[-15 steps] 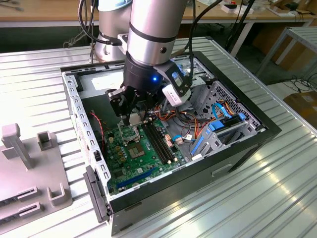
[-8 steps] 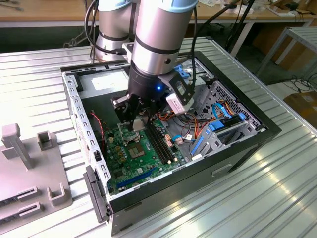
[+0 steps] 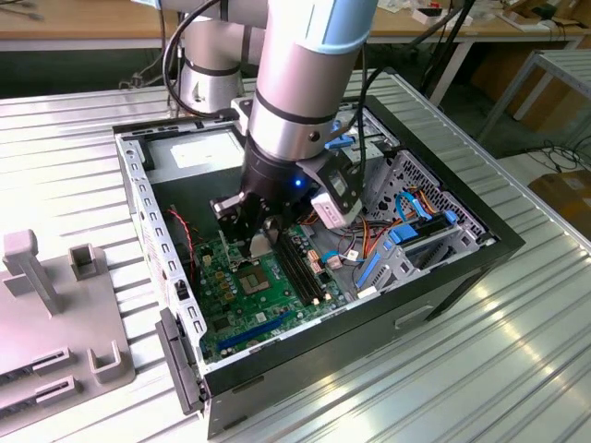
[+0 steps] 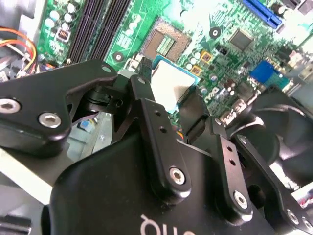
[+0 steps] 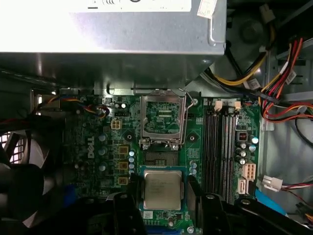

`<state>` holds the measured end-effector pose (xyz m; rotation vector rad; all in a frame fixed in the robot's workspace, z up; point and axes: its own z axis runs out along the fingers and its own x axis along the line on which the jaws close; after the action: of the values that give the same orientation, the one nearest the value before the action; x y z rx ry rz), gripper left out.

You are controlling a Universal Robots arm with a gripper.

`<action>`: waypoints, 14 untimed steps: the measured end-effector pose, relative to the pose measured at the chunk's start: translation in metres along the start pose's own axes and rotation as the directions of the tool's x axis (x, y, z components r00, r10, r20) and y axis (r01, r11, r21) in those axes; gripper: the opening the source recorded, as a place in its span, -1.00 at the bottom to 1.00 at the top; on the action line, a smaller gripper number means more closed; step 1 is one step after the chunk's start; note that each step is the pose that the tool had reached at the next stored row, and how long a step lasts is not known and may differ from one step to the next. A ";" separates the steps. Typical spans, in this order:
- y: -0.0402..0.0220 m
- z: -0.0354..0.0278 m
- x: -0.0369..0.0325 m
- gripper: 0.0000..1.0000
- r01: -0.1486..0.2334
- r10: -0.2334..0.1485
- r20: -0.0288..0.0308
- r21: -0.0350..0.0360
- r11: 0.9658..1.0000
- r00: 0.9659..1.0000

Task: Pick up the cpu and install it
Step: 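Pick up the cpu and move it towards the insertion slot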

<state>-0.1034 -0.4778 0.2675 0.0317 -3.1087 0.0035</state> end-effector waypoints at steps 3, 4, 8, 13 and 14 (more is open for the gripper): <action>-0.0003 0.0066 -0.0002 -0.05 0.000 0.000 0.000 0.000 1.000 1.000; -0.0003 0.0087 -0.0003 -0.05 0.000 0.000 0.000 0.000 1.000 1.000; -0.0045 0.0197 -0.0006 -0.05 0.000 0.000 0.000 0.000 1.000 1.000; -0.0060 0.0299 -0.0009 -0.05 0.000 0.000 0.000 0.000 1.000 1.000; -0.0059 0.0327 -0.0010 -0.05 0.000 0.000 0.000 0.000 1.000 1.000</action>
<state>-0.1034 -0.4838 0.2348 0.0313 -3.1086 0.0037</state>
